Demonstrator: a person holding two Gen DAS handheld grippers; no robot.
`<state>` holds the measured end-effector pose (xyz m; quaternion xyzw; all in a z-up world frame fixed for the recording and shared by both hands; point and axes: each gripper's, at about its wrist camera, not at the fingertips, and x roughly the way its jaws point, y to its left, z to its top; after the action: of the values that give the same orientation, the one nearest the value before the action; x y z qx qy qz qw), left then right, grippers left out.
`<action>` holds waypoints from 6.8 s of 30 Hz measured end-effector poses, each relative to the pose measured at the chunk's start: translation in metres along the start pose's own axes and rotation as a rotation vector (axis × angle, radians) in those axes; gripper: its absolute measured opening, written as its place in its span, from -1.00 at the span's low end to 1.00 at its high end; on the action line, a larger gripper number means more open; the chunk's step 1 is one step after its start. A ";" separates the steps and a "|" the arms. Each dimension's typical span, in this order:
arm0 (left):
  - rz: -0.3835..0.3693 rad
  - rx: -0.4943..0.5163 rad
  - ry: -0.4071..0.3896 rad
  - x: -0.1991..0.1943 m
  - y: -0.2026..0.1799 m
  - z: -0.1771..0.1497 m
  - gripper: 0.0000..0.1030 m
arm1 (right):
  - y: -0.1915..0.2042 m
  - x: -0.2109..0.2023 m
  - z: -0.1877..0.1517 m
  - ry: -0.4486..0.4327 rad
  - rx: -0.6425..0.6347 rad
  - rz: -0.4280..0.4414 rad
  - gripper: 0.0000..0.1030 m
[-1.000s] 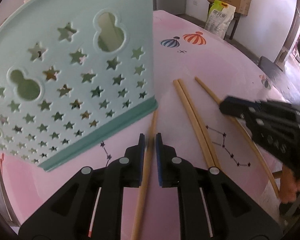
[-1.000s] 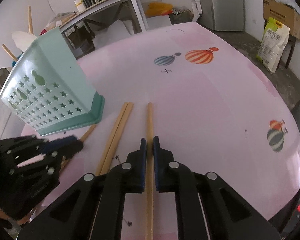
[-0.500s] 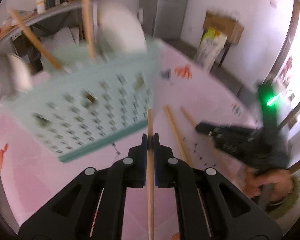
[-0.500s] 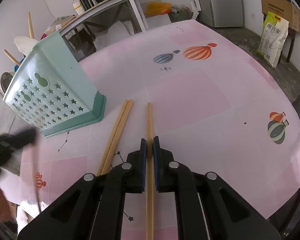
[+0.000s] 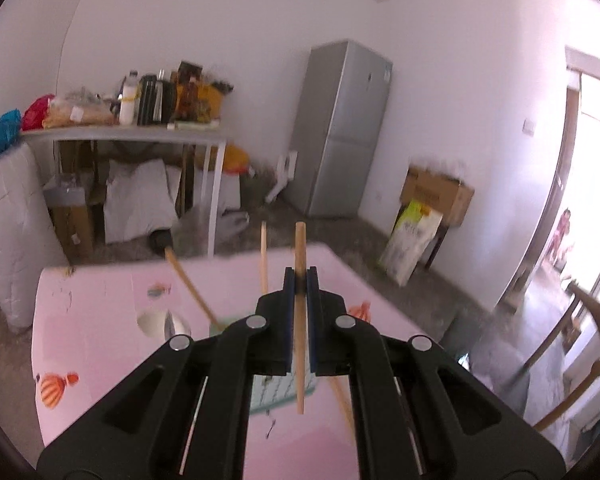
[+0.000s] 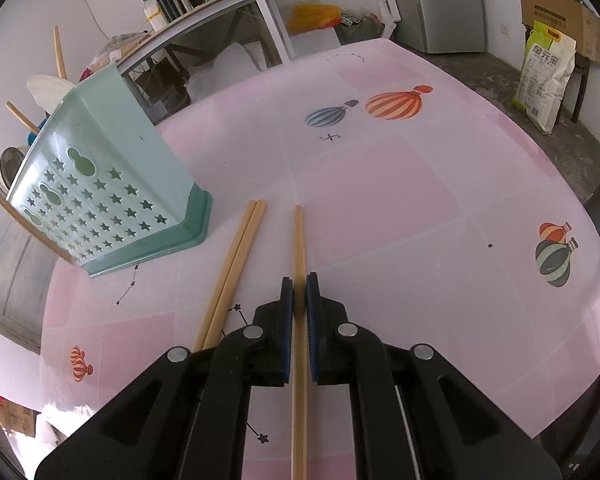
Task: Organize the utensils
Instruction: 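Lift the chopstick with the left tool and drop it into the green holder, then lift the chopstick with the right tool and drop it into the green holder, then close the left tool on a wooden chopstick while the right tool closes on another, then hold a wooden chopstick in each tool on the table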
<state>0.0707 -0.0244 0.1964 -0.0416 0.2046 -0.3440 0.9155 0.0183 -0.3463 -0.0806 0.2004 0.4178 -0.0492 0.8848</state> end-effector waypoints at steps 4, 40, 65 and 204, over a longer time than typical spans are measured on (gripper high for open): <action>0.015 0.012 -0.103 -0.011 0.001 0.033 -0.92 | 0.000 0.000 0.000 0.000 0.000 0.000 -0.86; 0.105 -0.038 -0.063 -0.021 0.035 -0.063 -0.42 | 0.032 0.029 0.040 0.065 -0.239 -0.132 -0.87; 0.027 -0.139 0.462 0.073 0.012 -0.193 -0.41 | 0.105 -0.201 0.122 -0.565 -0.207 0.302 -0.89; 0.165 0.209 0.593 0.121 -0.045 -0.206 -0.88 | 0.010 -0.007 -0.013 0.005 -0.023 -0.046 -0.86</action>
<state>0.0422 -0.1233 -0.0238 0.1715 0.4287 -0.2849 0.8400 0.0071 -0.3328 -0.0789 0.1807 0.4252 -0.0642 0.8846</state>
